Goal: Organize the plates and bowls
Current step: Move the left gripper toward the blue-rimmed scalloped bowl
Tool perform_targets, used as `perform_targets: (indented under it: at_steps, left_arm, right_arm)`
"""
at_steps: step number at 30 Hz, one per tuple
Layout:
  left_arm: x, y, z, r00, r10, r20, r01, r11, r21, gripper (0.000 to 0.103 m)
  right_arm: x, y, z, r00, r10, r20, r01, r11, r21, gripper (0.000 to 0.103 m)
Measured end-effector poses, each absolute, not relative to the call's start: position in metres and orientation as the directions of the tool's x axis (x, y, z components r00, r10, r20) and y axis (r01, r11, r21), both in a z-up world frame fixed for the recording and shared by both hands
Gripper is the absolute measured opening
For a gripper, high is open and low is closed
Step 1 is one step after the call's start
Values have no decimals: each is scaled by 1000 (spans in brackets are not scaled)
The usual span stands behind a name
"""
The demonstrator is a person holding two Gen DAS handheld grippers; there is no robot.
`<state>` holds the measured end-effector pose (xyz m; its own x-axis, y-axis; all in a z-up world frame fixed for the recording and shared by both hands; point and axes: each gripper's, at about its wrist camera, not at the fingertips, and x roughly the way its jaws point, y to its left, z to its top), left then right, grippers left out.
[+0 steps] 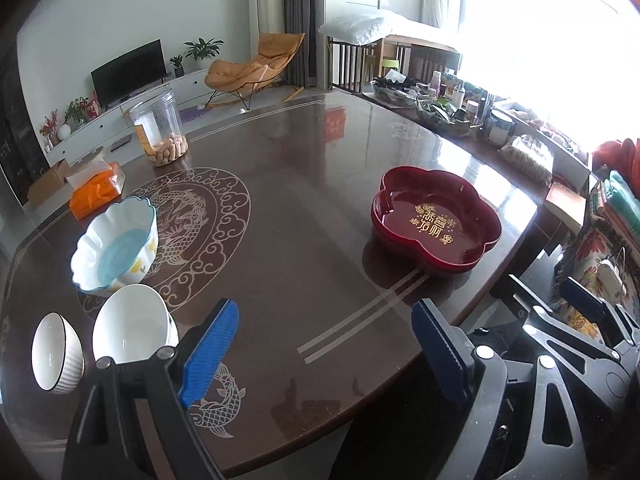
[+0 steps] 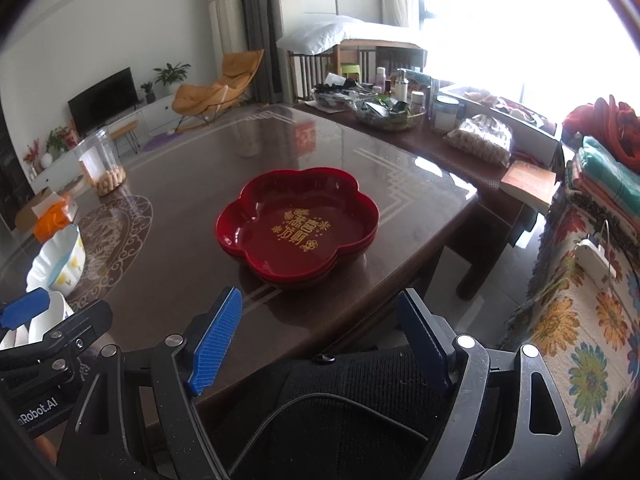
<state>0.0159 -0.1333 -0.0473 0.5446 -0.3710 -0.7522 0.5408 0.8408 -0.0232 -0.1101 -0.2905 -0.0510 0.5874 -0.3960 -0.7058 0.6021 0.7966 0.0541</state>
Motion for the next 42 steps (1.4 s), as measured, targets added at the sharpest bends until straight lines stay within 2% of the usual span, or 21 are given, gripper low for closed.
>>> perform_targets:
  at_steps: [7, 15, 19, 24, 28, 42]
  left_arm:
    - [11, -128, -33, 604, -340, -721, 512, 859, 23, 93]
    - [6, -125, -42, 578, -381, -722, 521, 853, -33, 93]
    - [5, -128, -46, 576, -366, -731, 510, 860, -28, 93]
    - [5, -134, -50, 558, -333, -760, 520, 854, 7, 93]
    - [10, -134, -53, 515, -320, -795, 523, 852, -4, 93]
    - [26, -92, -46, 532, -260, -806, 406, 914, -27, 93]
  right_arm:
    - [-119, -289, -35, 594, -457, -662, 628, 778, 26, 83]
    - [-129, -291, -20, 638, -483, -600, 637, 769, 57, 83]
    - [-125, -294, -22, 616, -483, -622, 643, 765, 43, 83]
    - [-115, -299, -28, 546, -444, -711, 647, 762, 22, 83]
    - [-116, -294, -24, 544, -460, -702, 641, 767, -5, 83]
    - [-110, -274, -11, 545, -486, -684, 606, 792, -80, 83]
